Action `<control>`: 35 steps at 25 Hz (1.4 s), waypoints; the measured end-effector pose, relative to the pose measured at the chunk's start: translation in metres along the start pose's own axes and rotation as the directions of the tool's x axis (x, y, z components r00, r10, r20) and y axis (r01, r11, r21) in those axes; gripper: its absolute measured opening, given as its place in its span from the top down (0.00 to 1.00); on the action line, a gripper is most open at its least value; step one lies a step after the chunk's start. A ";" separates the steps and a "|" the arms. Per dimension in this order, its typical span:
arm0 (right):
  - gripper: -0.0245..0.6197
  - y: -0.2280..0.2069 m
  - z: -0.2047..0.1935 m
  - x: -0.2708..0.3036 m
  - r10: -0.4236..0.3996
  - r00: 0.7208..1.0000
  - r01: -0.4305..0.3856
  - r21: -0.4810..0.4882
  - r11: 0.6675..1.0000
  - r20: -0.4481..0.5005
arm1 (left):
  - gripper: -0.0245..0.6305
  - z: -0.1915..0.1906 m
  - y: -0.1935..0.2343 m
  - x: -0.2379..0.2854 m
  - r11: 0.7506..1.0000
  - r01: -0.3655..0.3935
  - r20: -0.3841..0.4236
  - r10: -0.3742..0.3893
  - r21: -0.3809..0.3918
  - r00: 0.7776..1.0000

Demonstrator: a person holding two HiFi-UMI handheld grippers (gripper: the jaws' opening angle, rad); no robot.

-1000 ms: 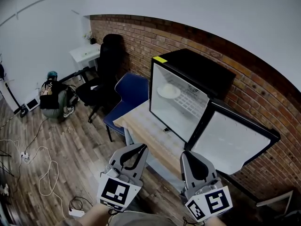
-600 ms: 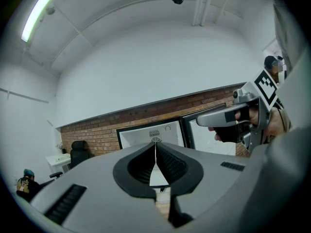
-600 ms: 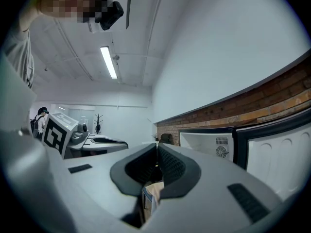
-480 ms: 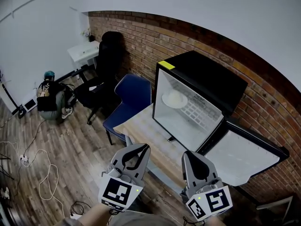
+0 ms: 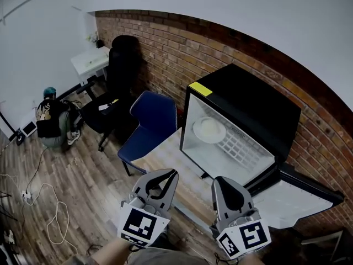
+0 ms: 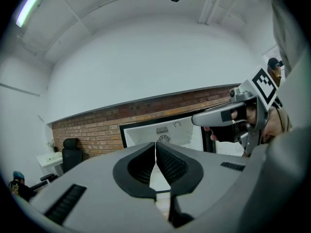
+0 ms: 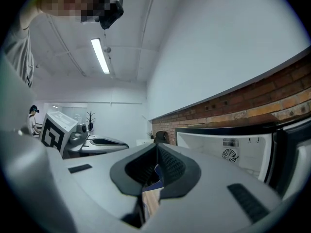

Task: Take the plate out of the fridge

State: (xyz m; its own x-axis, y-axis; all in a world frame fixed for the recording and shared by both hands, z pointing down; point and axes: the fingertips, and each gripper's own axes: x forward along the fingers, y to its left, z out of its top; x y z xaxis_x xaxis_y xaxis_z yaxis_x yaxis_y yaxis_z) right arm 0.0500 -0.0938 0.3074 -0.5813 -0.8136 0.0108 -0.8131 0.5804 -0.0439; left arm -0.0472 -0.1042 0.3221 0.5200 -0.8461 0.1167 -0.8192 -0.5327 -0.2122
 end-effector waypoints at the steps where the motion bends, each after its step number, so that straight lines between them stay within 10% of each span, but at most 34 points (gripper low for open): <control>1: 0.91 -0.002 0.001 0.008 -0.007 1.000 0.007 -0.001 1.000 -0.002 | 0.93 0.000 0.006 0.006 1.000 0.010 0.000 -0.010 0.003 1.000; 35: 0.91 -0.057 0.008 0.107 -0.157 0.987 0.156 -0.040 0.987 -0.017 | 0.93 -0.015 0.097 0.107 0.993 0.090 0.023 -0.089 -0.072 0.996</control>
State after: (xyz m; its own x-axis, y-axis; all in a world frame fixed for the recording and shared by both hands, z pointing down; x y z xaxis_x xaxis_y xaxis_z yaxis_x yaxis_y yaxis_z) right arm 0.0342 -0.2141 0.3028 -0.4472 -0.8938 0.0350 -0.8943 0.4474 -0.0013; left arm -0.0750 -0.2463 0.3286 0.5962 -0.7948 0.1130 -0.7841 -0.6068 -0.1308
